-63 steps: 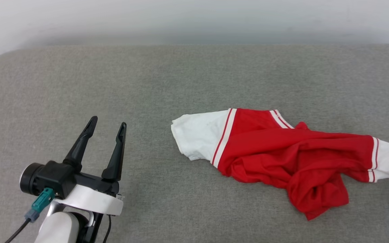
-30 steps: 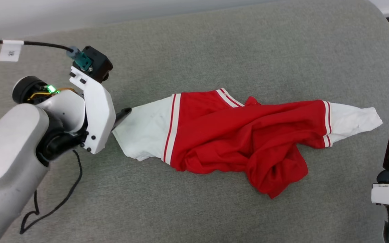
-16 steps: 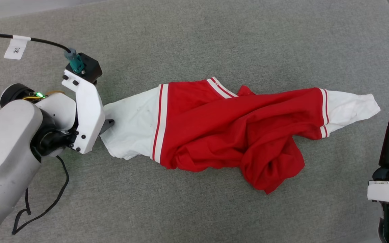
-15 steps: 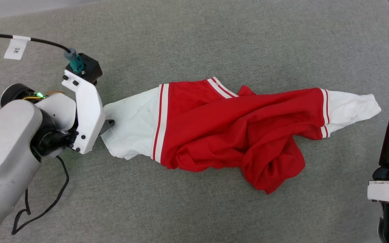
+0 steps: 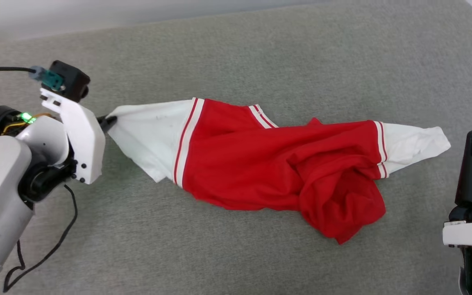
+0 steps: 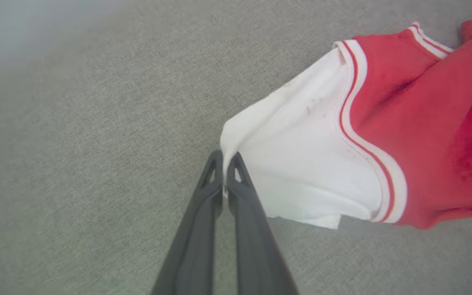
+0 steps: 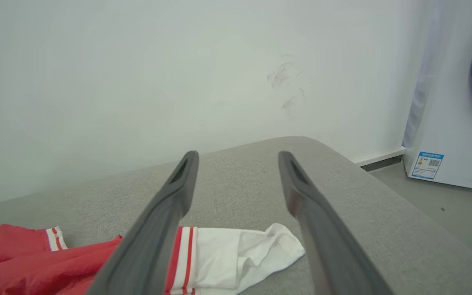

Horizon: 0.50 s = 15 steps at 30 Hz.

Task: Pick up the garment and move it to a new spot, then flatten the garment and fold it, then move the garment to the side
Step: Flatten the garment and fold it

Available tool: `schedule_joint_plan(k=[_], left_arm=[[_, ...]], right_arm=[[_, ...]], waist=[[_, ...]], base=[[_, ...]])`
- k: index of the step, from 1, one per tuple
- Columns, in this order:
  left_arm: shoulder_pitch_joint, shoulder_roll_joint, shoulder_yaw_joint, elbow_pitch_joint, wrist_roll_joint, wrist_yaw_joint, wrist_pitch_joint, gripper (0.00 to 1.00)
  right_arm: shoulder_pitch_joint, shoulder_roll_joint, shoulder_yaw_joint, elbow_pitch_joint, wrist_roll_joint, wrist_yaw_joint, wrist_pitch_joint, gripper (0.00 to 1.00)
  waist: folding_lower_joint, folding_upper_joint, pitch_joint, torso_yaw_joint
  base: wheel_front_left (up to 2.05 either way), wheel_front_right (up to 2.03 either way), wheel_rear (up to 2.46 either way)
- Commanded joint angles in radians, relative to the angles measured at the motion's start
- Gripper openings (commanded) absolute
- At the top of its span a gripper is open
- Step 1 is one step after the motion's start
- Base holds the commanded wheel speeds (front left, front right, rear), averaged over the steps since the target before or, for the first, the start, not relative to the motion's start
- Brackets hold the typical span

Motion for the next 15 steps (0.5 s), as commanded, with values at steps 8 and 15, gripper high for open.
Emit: schedule_joint_plan(k=[8, 15], left_arm=[[0.081, 0.057, 0.038, -0.135, 0.017, 0.04, -0.109, 0.0], [0.157, 0.103, 0.054, -0.343, 0.026, 0.097, -0.141, 0.0]], right_arm=[[0.041, -0.052, 0.028, 0.015, 0.007, 0.0, 0.16, 1.0], [-0.016, -0.234, 0.066, 0.013, 0.061, 0.0, 0.616, 1.0]], waist=[[-0.0001, 0.0, -0.07, 0.098], [-0.0001, 0.0, -0.051, 0.143]], base=[[0.0, 0.0, 0.0], [0.0, 0.0, 0.0]])
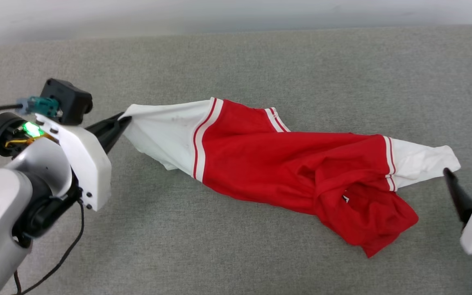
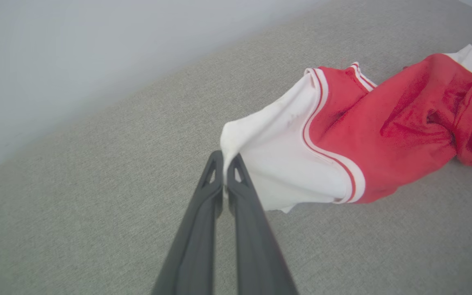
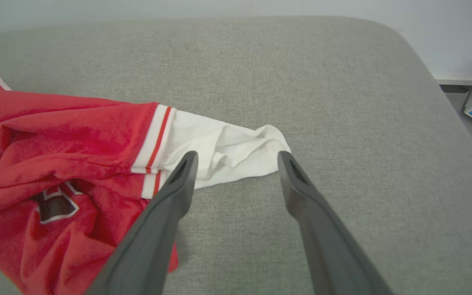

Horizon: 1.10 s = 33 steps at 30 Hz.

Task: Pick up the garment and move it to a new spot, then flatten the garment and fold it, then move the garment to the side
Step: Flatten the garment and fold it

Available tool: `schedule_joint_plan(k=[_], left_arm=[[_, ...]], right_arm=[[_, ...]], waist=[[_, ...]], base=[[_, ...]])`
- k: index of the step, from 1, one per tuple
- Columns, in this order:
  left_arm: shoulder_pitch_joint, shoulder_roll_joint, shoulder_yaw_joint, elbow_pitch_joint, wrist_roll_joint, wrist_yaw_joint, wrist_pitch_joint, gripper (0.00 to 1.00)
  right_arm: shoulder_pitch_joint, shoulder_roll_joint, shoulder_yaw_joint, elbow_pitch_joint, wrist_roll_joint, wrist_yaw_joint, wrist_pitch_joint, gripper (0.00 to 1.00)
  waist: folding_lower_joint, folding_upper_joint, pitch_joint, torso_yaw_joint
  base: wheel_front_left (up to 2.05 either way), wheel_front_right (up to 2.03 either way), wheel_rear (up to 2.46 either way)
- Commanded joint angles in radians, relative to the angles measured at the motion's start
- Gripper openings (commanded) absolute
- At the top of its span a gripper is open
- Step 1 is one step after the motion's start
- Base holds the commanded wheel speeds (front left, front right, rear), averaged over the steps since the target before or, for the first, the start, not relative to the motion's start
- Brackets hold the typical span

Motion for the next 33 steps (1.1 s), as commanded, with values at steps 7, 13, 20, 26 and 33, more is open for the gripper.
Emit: schedule_joint_plan(k=[7, 13, 20, 26, 33], left_arm=[[0.048, 0.025, 0.008, -0.162, 0.02, 0.053, -0.008, 0.0], [0.031, 0.021, 0.003, -0.217, 0.034, 0.057, -0.005, 0.0], [0.003, 0.0, 0.004, -0.223, 0.022, 0.037, -0.013, 0.0], [-0.017, -0.015, 0.0, -0.201, 0.034, 0.026, -0.029, 0.0], [-0.009, -0.011, 0.0, -0.178, 0.038, 0.022, -0.044, 0.0]], right_arm=[[-0.162, -0.215, 0.017, 0.038, 0.058, -0.001, 0.447, 1.0], [-0.257, -0.298, 0.055, 0.133, 0.068, -0.001, 0.571, 1.0], [-0.283, -0.31, 0.124, 0.227, 0.07, -0.001, 0.605, 1.0], [-0.25, -0.292, 0.181, 0.299, 0.076, -0.001, 0.58, 1.0], [-0.206, -0.285, 0.245, 0.375, 0.094, 0.0, 0.543, 0.0]], waist=[[0.0, 0.0, 0.056, 0.042], [0.0, 0.0, 0.102, 0.077], [0.0, 0.0, 0.139, 0.107], [0.0, 0.0, 0.157, 0.118], [0.0, 0.0, 0.165, 0.118]], base=[[0.0, 0.0, 0.0], [0.0, 0.0, 0.0], [0.0, 0.0, 0.0], [0.0, 0.0, 0.0], [0.0, 0.0, 0.0]])
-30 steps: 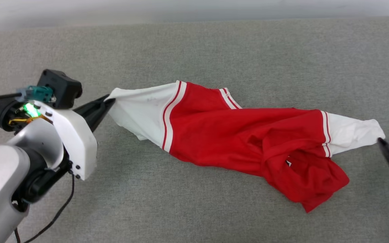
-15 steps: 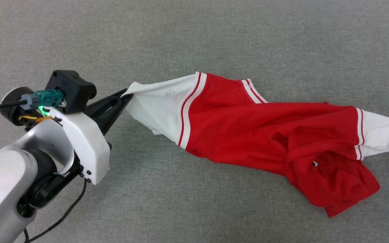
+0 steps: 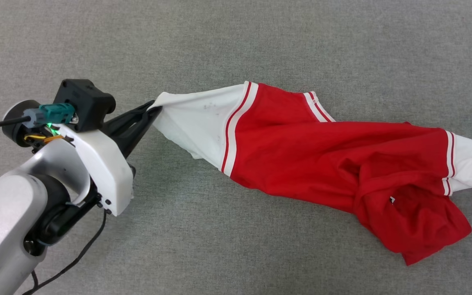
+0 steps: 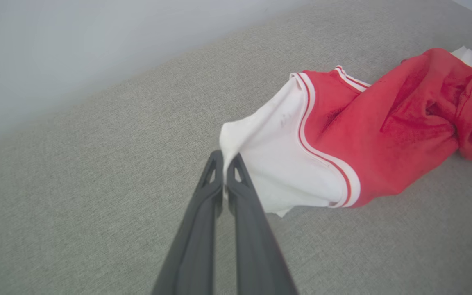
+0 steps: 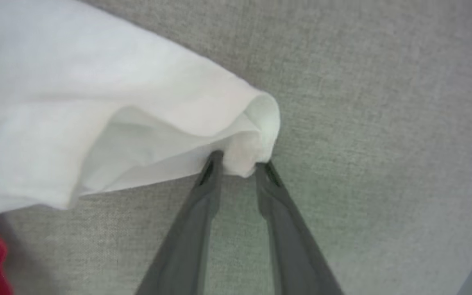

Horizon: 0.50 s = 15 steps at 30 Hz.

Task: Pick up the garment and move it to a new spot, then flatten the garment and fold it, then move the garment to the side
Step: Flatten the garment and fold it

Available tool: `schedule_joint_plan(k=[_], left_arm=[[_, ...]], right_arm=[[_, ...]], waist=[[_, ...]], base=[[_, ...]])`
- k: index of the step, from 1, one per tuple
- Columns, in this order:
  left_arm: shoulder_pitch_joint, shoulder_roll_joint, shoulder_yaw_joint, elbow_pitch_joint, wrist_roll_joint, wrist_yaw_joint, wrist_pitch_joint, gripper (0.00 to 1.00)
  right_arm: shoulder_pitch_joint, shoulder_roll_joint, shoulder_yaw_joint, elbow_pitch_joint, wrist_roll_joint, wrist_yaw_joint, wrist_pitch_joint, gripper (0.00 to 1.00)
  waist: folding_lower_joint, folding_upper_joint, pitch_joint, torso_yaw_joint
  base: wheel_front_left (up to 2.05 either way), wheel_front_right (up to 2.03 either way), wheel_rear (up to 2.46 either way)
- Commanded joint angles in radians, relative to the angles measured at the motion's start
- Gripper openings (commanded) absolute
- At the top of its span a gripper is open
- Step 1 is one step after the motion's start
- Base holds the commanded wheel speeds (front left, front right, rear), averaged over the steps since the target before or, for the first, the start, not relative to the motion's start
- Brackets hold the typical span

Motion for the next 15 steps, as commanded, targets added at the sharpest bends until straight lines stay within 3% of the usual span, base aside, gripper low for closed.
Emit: schedule_joint_plan(k=[1, 15], left_arm=[[0.001, 0.004, 0.004, 0.003, 0.005, -0.004, -0.005, 0.0], [0.012, -0.004, 0.048, 0.073, 0.003, 0.013, -0.102, 0.0]], right_arm=[[0.064, 0.034, 0.048, 0.076, 0.0, 0.0, 0.013, 0.0], [-0.114, -0.139, 0.106, 0.035, 0.034, -0.001, -0.278, 0.0]], waist=[[0.0003, 0.0, -0.002, -0.002], [0.0003, 0.0, -0.167, -0.038]], base=[[0.0, 0.0, 0.0], [0.0, 0.0, 0.0]])
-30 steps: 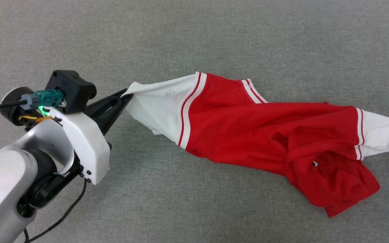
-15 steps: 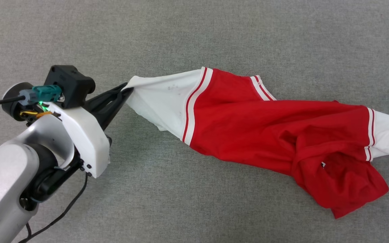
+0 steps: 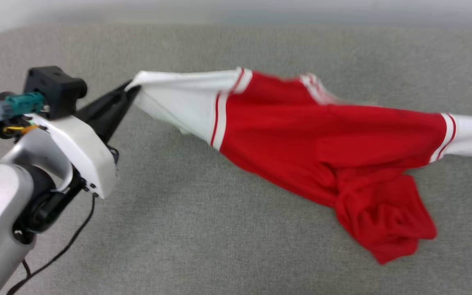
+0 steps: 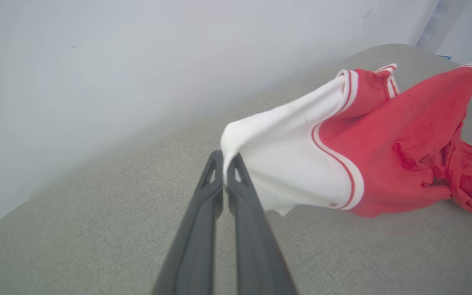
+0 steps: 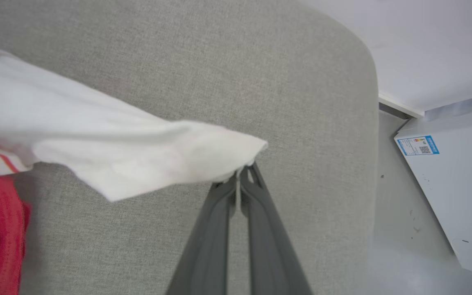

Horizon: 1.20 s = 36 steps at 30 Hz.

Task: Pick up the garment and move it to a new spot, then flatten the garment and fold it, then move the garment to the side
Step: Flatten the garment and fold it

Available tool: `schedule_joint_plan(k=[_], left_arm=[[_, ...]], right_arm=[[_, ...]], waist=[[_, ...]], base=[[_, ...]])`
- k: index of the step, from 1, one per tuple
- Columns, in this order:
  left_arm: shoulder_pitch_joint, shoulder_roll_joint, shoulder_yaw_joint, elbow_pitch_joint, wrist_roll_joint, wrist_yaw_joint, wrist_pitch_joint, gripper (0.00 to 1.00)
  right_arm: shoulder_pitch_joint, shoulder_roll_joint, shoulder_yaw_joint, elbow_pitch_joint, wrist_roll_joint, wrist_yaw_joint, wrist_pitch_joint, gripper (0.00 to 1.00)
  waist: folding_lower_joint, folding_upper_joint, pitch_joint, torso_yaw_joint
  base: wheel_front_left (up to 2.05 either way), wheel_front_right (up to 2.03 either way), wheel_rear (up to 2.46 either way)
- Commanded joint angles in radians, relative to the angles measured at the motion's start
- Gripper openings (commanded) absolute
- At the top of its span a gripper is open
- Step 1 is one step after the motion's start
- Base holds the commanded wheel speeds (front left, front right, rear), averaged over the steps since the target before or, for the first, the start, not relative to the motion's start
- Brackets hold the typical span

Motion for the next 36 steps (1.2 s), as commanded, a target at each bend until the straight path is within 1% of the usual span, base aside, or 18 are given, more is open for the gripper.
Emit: schedule_joint_plan(k=[1, 7, 13, 20, 27, 29, 32, 36], left_arm=[[0.012, 0.008, 0.008, 0.004, 0.005, 0.006, -0.009, 0.0], [0.029, 0.037, 0.055, 0.007, 0.015, 0.037, -0.068, 0.0], [0.047, 0.081, 0.119, -0.031, 0.018, 0.079, -0.125, 0.0], [0.068, 0.143, 0.212, -0.094, 0.026, 0.137, -0.192, 0.0], [0.07, 0.192, 0.321, -0.149, 0.01, 0.182, -0.256, 0.0], [0.057, 0.206, 0.338, -0.158, 0.016, 0.183, -0.265, 0.0], [0.027, 0.215, 0.356, -0.159, 0.024, 0.185, -0.273, 0.0], [-0.036, 0.218, 0.349, -0.142, 0.029, 0.16, -0.257, 0.0]], right_arm=[[-0.02, -0.012, -0.002, -0.008, -0.002, -0.002, -0.02, 0.0], [-0.085, -0.07, 0.031, -0.067, 0.02, -0.002, -0.175, 0.0], [-0.142, -0.096, 0.052, -0.166, 0.058, -0.002, -0.255, 0.0], [-0.185, -0.075, 0.033, -0.305, 0.069, -0.002, -0.286, 0.0], [-0.231, -0.021, -0.051, -0.389, 0.098, -0.002, -0.271, 0.0], [-0.245, 0.002, -0.08, -0.393, 0.105, -0.002, -0.265, 0.0], [-0.27, 0.015, -0.091, -0.404, 0.097, -0.002, -0.257, 0.0], [-0.323, 0.022, -0.085, -0.397, 0.085, -0.002, -0.256, 0.0]], waist=[[0.0, 0.0, -0.042, -0.011], [0.0, 0.0, -0.142, -0.033], [0.0, 0.0, -0.218, -0.059], [0.0, 0.0, -0.271, -0.088], [0.0, 0.0, -0.286, -0.101], [0.0, 0.0, -0.281, -0.105], [0.0, 0.0, -0.258, -0.109], [0.0, 0.0, -0.197, -0.11]], base=[[0.0, 0.0, 0.0], [0.0, 0.0, 0.0], [0.0, 0.0, 0.0], [0.0, 0.0, 0.0], [0.0, 0.0, 0.0], [0.0, 0.0, 0.0], [0.0, 0.0, 0.0], [0.0, 0.0, 0.0]])
